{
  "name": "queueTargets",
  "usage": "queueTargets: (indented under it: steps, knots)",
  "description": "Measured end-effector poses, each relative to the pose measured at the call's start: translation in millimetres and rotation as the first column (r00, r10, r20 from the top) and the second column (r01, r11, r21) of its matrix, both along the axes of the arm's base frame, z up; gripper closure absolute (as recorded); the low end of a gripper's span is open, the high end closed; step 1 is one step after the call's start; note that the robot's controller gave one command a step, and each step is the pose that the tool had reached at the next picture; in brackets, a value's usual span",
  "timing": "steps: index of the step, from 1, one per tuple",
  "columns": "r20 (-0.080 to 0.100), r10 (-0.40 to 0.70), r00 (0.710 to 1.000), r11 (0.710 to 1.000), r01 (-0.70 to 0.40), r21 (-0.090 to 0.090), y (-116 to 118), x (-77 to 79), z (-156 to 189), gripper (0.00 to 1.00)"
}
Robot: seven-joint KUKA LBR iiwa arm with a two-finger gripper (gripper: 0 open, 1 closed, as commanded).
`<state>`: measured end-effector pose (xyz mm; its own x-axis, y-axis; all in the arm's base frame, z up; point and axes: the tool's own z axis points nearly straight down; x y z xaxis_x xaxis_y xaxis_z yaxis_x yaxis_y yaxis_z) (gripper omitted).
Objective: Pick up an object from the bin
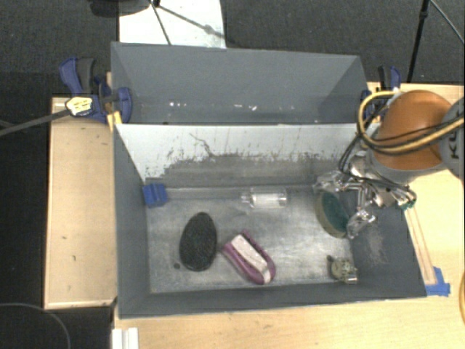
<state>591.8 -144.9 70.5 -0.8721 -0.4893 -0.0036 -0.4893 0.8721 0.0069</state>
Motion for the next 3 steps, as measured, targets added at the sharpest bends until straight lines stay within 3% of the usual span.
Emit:
queueTargets:
  steps: [1,2,3]
  knots:
    - [0.001,0.001,1.000,1.000,-0.001,-0.005,-2.1,-0.3,-0.1,1.00]
    - [0.012,0.065,0.998,0.998,-0.065,-0.009,35.2,-1.2,106.9,1.00]
    - [0.013,0.059,0.998,0.998,-0.059,-0.010,40.2,-1.5,177.0,1.00]
